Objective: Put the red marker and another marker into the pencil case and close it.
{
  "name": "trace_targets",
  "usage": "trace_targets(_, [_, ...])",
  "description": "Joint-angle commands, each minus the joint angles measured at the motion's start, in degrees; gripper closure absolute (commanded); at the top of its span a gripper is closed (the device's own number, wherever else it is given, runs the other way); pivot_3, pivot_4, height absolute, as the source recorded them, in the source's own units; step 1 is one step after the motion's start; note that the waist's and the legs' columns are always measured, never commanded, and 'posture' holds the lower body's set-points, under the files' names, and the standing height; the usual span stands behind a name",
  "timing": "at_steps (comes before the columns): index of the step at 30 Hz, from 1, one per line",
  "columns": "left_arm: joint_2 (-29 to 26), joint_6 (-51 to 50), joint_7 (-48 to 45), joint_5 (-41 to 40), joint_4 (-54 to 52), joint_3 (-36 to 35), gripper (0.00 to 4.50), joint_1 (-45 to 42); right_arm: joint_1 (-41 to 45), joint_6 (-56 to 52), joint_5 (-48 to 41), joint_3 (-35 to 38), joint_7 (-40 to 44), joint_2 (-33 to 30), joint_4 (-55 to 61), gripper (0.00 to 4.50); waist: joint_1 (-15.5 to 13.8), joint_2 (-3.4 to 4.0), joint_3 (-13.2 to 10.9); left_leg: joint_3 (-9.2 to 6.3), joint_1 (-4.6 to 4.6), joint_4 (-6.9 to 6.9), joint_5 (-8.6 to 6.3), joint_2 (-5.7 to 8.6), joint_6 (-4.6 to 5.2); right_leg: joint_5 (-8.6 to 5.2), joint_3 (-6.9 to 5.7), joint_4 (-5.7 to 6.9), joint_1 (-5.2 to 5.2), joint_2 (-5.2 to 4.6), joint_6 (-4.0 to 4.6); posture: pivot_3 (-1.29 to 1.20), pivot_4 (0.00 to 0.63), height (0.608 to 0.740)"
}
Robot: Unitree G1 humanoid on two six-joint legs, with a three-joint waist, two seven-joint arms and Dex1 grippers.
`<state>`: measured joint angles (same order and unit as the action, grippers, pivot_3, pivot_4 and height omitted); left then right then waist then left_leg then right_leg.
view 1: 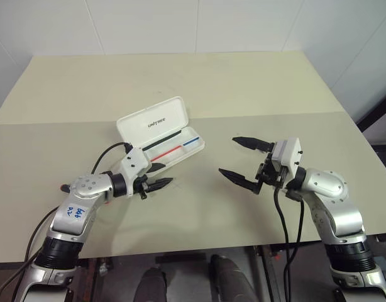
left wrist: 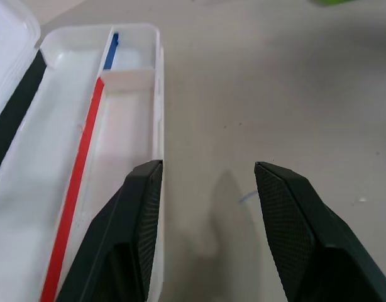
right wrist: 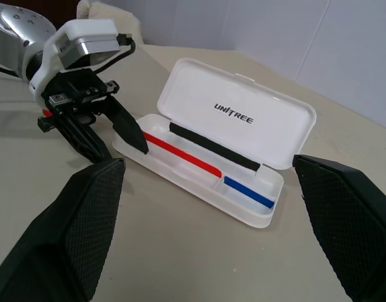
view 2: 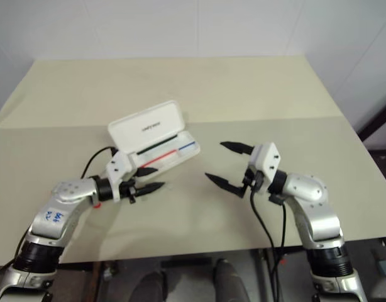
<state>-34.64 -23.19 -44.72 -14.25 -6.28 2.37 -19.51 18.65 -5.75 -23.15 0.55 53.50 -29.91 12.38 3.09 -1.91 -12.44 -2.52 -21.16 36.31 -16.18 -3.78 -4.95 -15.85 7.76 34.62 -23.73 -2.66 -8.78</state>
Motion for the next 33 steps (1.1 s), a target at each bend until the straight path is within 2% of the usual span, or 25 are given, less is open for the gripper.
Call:
trace_targets(1, [0.4,-0.7,1.0,0.7,0.6,-0.1,2.14,-0.6,-1.4,-0.6,-1.4,1.9,-0.9,-0.9,3.9,0.00,0.0,0.00,0.0,0.00,0.00,0.00,0.00,0.00,0.00,0.00,0.00,0.00,0.00,0.00,0.00,0.00,0.150,0.740])
trace_targets(5, [2.1,-1.1,3.1,0.8,2.0,-0.8,2.14,-1.8,-3.1,-1.6,-2.1,2.4,-1.5,-1.8,6.1,0.00,-0.1,0.00,0.0,0.00,-0.02,0.00,0.00,0.00,0.00,0.00,0.00,-0.03,0.00,0.00,0.00,0.00,0.150,0.740])
trace_targets(13, [0.2,-4.7,-0.5,2.0,3.8,2.5,2.14,-3.3,-4.5,-3.1,-2.9,2.9,-2.0,-2.7,8.7,0.00,0.0,-0.01,0.0,-0.02,0.01,0.01,0.00,0.00,0.00,0.00,0.00,0.01,0.00,0.01,0.00,0.00,0.150,0.740])
trace_targets(16, [-0.7,-5.8,-2.1,2.6,5.6,4.0,2.67,-4.8,-4.5,-3.9,-3.5,3.0,-1.3,-3.4,9.0,0.00,0.0,-0.01,0.0,-0.02,0.01,0.01,0.00,0.01,0.00,0.00,0.00,0.00,0.01,0.01,0.00,0.00,0.150,0.740])
trace_targets(21, [-1.4,-4.5,-3.5,4.2,9.7,5.2,4.44,-7.3,-4.2,-5.7,-5.5,2.8,0.6,-4.9,10.0,0.00,0.0,0.00,0.0,-0.01,0.02,0.01,0.00,0.00,0.00,-0.01,0.00,-0.01,0.02,0.01,0.00,0.00,0.150,0.740])
trace_targets(28, [-1.3,1.2,-8.1,4.2,13.3,6.4,4.48,-9.6,-4.0,-7.1,-6.8,3.5,3.2,-7.6,9.7,0.00,-0.1,0.00,0.0,-0.02,0.04,0.08,0.00,0.00,0.00,-0.01,0.00,0.01,0.06,0.01,0.01,0.00,0.150,0.740])
trace_targets(33, [-2.0,4.0,-14.8,0.9,8.6,5.8,4.48,-8.5,-3.1,-6.6,-6.8,3.8,3.9,-8.2,7.8,0.00,-0.2,0.00,0.0,-0.02,-0.02,0.08,0.00,0.00,0.00,-0.02,0.00,-0.04,0.05,0.01,0.01,0.00,0.150,0.740])
